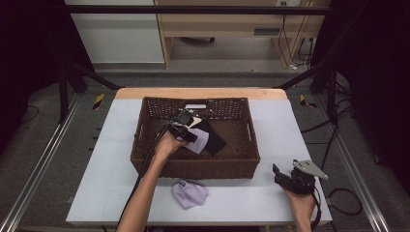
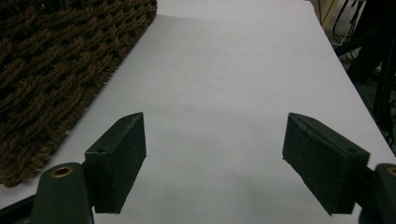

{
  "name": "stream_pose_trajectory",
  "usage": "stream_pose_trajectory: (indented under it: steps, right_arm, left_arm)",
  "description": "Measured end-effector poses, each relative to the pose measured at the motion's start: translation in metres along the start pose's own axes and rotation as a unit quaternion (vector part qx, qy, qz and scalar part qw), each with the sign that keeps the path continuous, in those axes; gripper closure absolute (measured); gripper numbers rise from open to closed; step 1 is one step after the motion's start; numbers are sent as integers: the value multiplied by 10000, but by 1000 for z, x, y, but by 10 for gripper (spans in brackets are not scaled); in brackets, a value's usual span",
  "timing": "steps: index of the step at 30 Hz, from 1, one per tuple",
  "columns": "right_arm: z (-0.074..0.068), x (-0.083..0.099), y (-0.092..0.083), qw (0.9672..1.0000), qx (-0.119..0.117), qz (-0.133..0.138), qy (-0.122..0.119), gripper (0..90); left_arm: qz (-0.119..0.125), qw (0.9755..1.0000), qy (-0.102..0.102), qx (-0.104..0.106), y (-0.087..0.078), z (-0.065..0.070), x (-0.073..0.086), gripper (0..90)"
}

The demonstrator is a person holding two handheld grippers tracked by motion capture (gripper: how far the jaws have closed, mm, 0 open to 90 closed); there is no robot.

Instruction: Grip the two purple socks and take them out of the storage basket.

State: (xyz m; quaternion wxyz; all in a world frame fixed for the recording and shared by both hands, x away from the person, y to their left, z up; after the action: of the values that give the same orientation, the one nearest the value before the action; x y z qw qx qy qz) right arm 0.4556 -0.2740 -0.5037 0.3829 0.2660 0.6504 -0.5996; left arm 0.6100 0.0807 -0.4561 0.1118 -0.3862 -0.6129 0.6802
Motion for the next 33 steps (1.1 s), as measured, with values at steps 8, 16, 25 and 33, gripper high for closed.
stream_pose_trajectory:
  steps: [8,16,25,33]
  right_arm:
    - [0,0,0,10000,-8,-14,6,217]
    - [0,0,0,10000,-14,-5,20,219]
    - [1,0,0,10000,-27,20,48,220]
    - [1,0,0,10000,-42,3,42,221]
  left_arm:
    - [-518,9986,-11,138,8,2,4,647]
    - [-720,9973,-98,116,7,1,4,854]
    - [91,9994,-283,185,-13,-4,1,870]
    - [917,9956,-188,12,-35,1,-4,871]
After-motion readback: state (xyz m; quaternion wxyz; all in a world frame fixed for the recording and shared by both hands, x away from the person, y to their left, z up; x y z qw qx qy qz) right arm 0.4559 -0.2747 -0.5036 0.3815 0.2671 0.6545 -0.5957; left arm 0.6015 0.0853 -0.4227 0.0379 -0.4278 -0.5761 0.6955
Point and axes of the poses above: each handheld gripper's, and its own axes: y roughly forward along the jaws, x roughly out of its underside, z roughly to its right, the point moved 4 cm from there along y, roughly forward along the jaws, and after that the axes turned 7 degrees about -z, right-handed, at the moved point
